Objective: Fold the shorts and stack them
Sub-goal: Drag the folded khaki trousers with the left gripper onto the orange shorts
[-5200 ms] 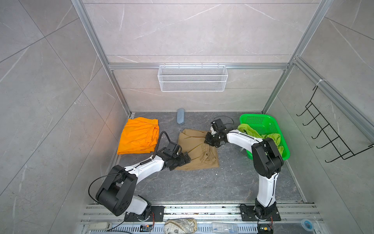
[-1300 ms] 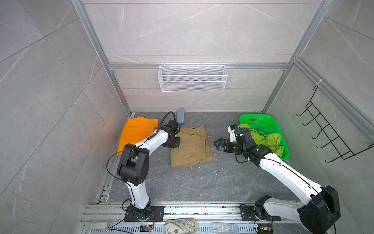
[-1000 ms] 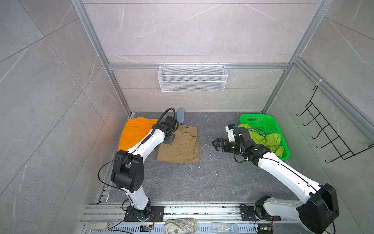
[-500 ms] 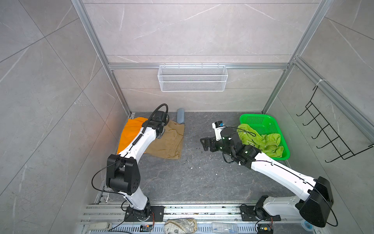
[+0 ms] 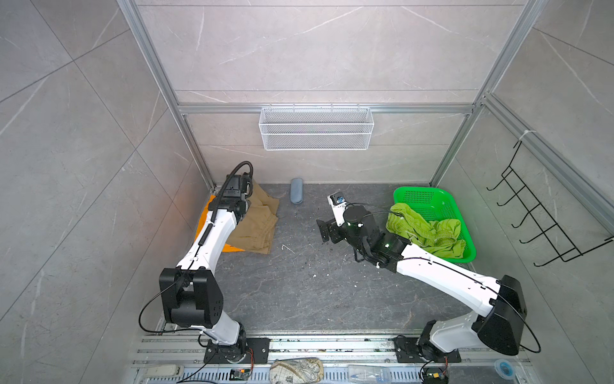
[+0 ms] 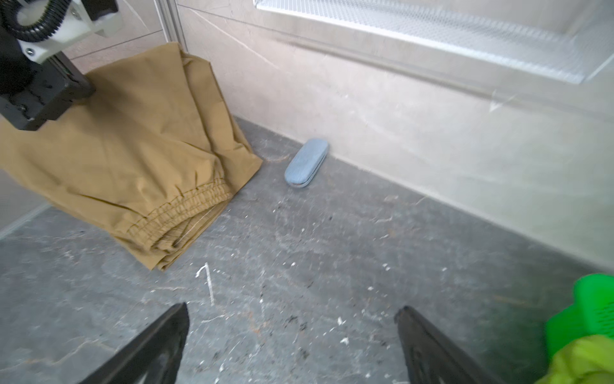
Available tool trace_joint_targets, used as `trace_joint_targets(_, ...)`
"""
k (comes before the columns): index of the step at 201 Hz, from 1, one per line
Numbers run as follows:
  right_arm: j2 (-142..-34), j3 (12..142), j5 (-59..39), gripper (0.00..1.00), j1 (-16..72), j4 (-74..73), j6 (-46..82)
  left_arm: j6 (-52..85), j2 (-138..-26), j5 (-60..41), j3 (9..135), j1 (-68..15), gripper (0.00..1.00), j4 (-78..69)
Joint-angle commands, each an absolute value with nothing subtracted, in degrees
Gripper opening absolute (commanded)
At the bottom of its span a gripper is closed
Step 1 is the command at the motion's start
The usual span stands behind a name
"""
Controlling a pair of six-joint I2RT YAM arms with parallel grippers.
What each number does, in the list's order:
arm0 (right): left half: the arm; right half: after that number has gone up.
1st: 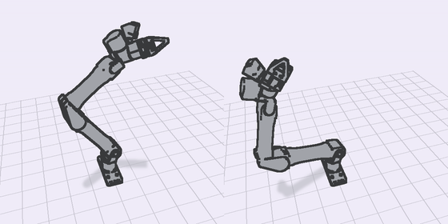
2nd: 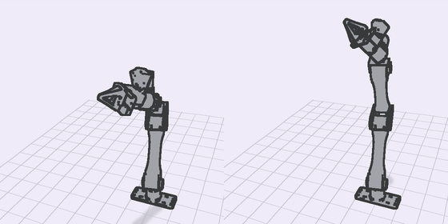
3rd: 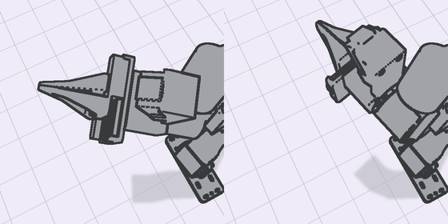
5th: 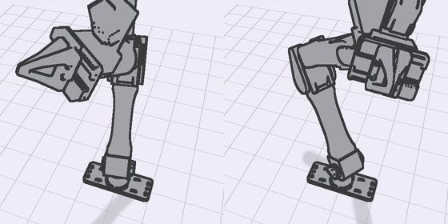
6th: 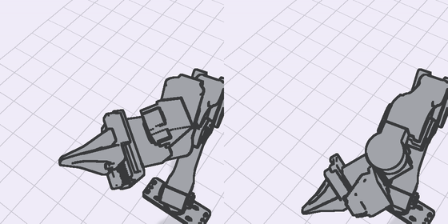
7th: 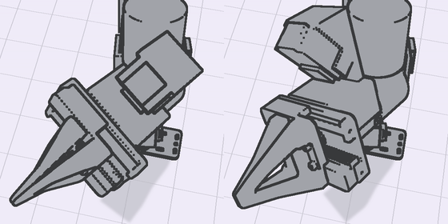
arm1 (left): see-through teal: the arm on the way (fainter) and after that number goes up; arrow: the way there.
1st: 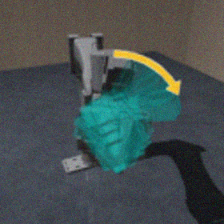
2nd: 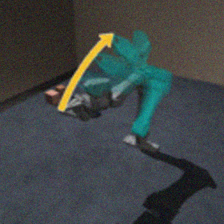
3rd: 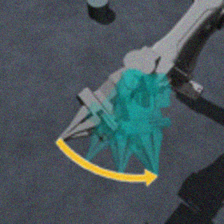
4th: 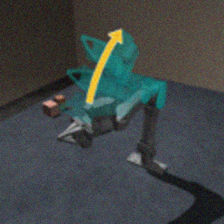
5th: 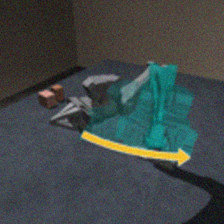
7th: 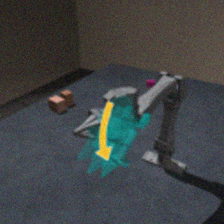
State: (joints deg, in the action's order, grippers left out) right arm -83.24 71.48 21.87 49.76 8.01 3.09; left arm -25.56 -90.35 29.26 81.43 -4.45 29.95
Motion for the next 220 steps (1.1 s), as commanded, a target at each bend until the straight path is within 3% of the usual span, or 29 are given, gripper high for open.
trace_joint_targets(1,-85.33,74.60,31.19,0.99,51.56,7.36,-4.83,-26.19,-88.09,27.70,81.95,-2.08,0.00,26.16)
trace_joint_targets(98,-87.92,76.12,56.17,0.99,52.54,-4.21,-14.02,-23.02,-88.74,18.86,75.38,8.03,0.00,14.18)
trace_joint_targets(150,-88.74,77.12,55.90,0.99,51.94,2.40,-9.51,-19.67,-90.47,11.27,76.95,8.84,0.00,13.78)
trace_joint_targets(220,-89.95,77.59,55.82,0.99,51.90,2.54,-8.88,-15.58,-82.27,4.66,77.62,8.70,0.00,17.73)
